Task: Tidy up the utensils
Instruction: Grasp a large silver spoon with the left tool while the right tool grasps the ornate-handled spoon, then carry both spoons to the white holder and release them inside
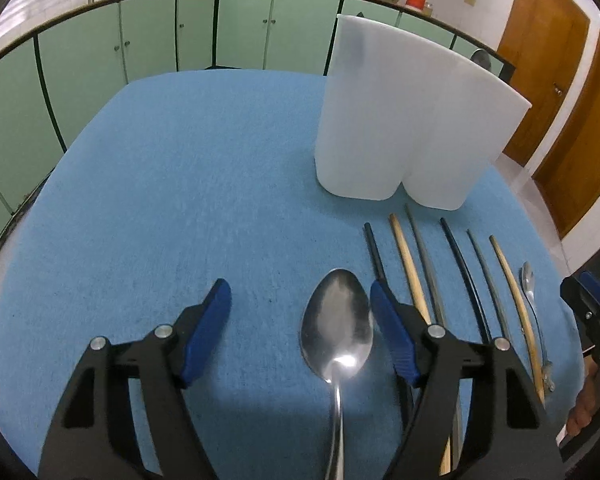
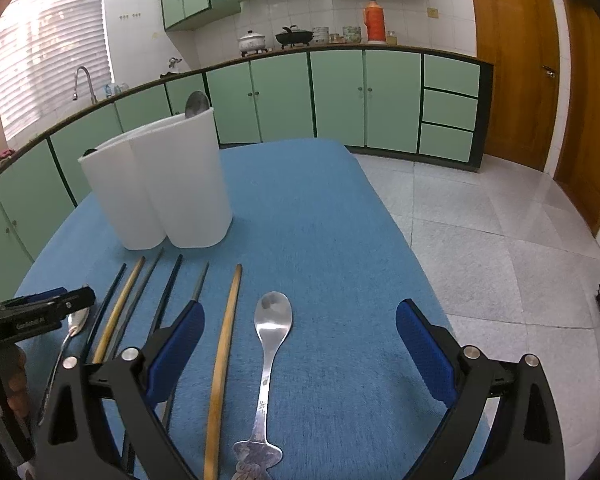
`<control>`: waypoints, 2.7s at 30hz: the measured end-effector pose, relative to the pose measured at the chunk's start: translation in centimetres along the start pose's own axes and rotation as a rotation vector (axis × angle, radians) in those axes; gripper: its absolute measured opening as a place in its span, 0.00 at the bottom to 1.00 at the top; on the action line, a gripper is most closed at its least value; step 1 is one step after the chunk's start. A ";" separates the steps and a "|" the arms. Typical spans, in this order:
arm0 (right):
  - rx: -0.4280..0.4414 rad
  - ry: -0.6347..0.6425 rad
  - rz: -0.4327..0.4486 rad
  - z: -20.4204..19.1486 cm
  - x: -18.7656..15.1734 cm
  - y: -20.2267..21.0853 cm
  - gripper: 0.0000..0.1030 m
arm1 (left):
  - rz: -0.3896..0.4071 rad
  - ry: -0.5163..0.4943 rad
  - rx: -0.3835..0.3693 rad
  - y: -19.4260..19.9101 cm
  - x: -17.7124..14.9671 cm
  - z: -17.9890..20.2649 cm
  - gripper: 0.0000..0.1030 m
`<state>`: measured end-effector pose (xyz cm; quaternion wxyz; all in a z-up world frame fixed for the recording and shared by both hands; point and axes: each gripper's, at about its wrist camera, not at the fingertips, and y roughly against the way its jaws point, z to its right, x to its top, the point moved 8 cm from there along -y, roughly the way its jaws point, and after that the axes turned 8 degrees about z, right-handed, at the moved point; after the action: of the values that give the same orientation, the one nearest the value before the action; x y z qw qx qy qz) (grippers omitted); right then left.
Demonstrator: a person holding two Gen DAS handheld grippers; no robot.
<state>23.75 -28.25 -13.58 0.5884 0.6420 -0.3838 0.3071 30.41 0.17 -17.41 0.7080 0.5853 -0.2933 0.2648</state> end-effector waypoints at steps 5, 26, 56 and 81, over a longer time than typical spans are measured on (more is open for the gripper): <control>0.000 0.001 -0.004 -0.1 -0.1 -0.3 0.92 | 0.005 -0.013 -0.004 0.2 -0.4 0.0 0.59; -0.003 0.060 -0.024 -1.3 -0.2 -0.4 0.91 | 0.017 -0.022 -0.022 0.8 -1.2 1.3 0.32; 0.056 0.035 -0.156 -1.9 -1.6 -2.9 0.25 | 0.053 -0.023 -0.052 1.9 -0.7 -0.5 0.32; 0.162 0.042 0.159 -3.7 5.2 5.5 0.25 | 0.410 -0.019 -0.120 11.3 3.0 1.4 0.31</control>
<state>21.93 -25.37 -5.94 0.5162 0.6485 -0.3948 0.3963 24.21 0.85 -7.45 0.6701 0.4726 -0.4283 0.3798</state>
